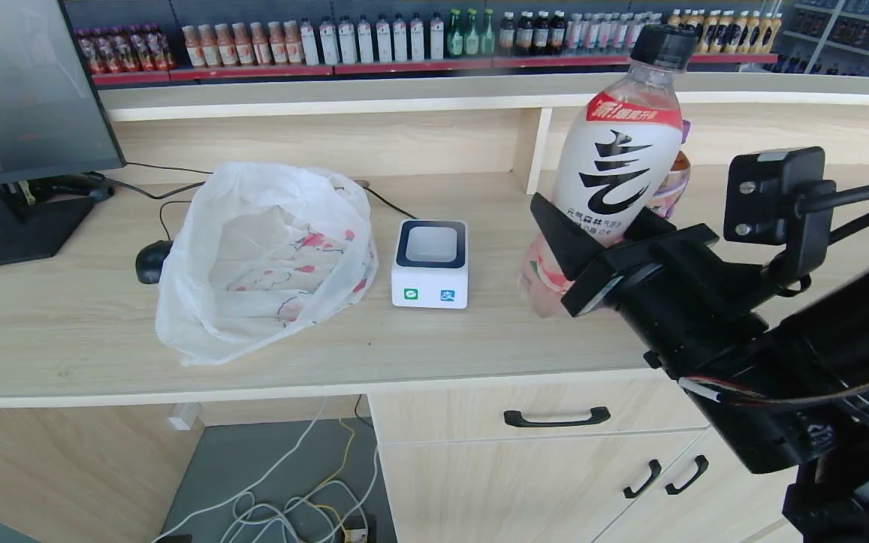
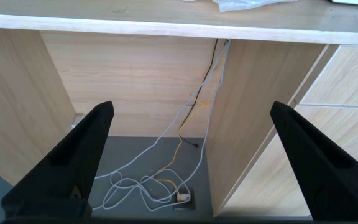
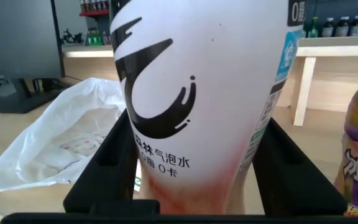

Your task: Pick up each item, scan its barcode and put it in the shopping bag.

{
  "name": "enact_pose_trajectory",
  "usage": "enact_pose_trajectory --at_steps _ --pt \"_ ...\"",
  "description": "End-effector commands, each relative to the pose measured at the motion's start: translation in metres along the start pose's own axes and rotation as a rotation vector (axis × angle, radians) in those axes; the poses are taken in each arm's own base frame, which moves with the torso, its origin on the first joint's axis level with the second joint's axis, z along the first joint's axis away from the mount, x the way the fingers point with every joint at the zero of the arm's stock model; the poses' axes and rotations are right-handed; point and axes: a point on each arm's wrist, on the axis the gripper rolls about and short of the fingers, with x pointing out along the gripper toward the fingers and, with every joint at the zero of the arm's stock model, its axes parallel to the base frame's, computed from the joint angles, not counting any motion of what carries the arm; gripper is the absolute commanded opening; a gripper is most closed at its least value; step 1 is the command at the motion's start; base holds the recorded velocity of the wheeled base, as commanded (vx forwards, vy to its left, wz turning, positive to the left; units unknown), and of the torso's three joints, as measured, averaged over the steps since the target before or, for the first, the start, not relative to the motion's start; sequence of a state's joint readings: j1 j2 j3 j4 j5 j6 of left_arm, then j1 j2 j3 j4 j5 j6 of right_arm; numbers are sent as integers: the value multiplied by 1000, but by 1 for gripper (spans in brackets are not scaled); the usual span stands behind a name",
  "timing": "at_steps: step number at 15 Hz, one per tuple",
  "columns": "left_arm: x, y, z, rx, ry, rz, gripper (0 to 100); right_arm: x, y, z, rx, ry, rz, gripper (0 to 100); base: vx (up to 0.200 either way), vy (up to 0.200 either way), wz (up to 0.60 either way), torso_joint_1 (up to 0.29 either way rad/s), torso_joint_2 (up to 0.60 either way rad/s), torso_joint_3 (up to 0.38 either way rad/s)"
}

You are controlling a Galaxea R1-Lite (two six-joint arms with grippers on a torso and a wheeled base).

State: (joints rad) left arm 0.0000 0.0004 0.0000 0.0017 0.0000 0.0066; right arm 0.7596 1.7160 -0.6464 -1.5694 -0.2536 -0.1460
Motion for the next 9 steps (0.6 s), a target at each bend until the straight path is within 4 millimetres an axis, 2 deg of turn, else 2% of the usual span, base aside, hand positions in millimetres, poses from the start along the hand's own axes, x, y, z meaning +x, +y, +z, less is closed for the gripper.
enact_pose_trajectory --at_steps 1,6,9 --pt "0 0 0 1 -1 0 100 13 -13 4 -13 -42 -53 0 0 0 0 0 0 0" --pt "0 0 0 -2 -1 0 100 22 -25 9 6 -79 -103 0 0 0 0 0 0 0" --pt "0 0 0 -4 1 0 100 23 -29 12 5 -88 -117 0 0 200 0 2 4 1"
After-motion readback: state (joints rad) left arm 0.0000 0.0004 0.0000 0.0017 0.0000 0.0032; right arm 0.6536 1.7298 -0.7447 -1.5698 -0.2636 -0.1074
